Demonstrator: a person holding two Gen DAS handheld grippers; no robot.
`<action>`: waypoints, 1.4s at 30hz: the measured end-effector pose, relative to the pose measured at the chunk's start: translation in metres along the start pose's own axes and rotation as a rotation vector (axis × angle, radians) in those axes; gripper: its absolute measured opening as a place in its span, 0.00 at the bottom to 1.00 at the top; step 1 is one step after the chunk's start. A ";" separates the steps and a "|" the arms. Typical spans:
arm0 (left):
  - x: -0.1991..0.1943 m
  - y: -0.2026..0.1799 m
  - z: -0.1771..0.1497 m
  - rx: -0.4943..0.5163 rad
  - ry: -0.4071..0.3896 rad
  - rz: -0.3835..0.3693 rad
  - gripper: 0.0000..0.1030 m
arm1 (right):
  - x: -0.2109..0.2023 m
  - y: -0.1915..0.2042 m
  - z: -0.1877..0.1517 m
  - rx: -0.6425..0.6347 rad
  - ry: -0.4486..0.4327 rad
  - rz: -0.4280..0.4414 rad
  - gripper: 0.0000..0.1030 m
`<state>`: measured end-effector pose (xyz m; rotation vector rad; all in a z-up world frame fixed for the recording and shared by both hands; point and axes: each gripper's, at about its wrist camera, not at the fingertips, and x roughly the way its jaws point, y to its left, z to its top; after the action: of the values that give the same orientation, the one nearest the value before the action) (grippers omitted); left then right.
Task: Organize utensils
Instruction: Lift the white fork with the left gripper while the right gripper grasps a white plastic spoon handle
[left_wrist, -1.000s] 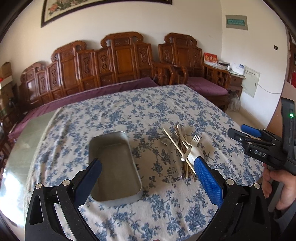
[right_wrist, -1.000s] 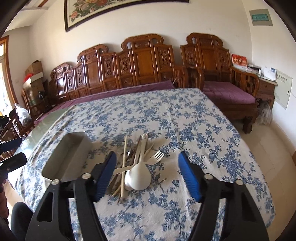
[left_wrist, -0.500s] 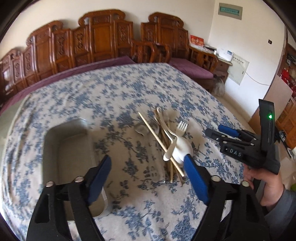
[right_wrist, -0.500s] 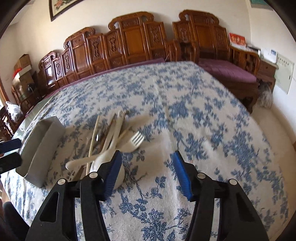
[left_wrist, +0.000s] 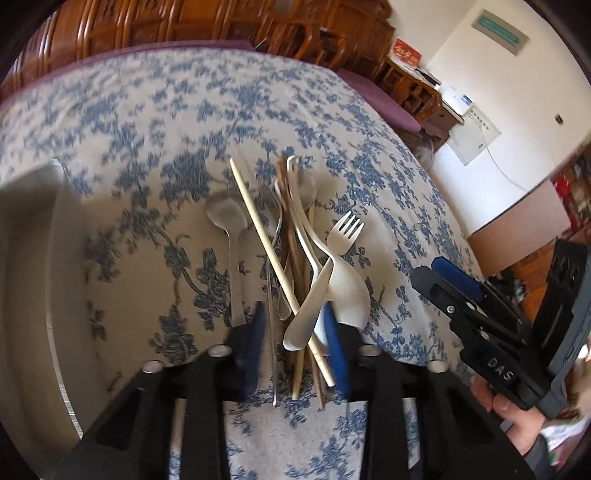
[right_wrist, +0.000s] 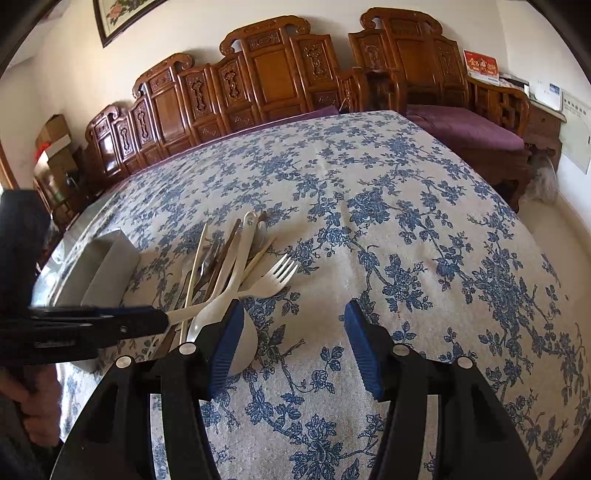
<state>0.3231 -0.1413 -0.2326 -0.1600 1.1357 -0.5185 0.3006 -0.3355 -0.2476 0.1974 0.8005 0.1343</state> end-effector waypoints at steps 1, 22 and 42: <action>0.001 0.000 0.000 -0.012 0.006 -0.016 0.17 | 0.000 -0.001 0.000 0.003 -0.001 0.002 0.57; -0.083 -0.054 -0.019 0.189 -0.210 0.136 0.06 | 0.008 0.001 0.006 -0.004 0.010 0.009 0.57; -0.129 -0.009 -0.024 0.221 -0.358 0.195 0.06 | 0.090 0.021 0.037 -0.073 0.154 -0.132 0.41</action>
<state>0.2581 -0.0849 -0.1333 0.0497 0.7296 -0.4178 0.3887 -0.3021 -0.2808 0.0653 0.9578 0.0549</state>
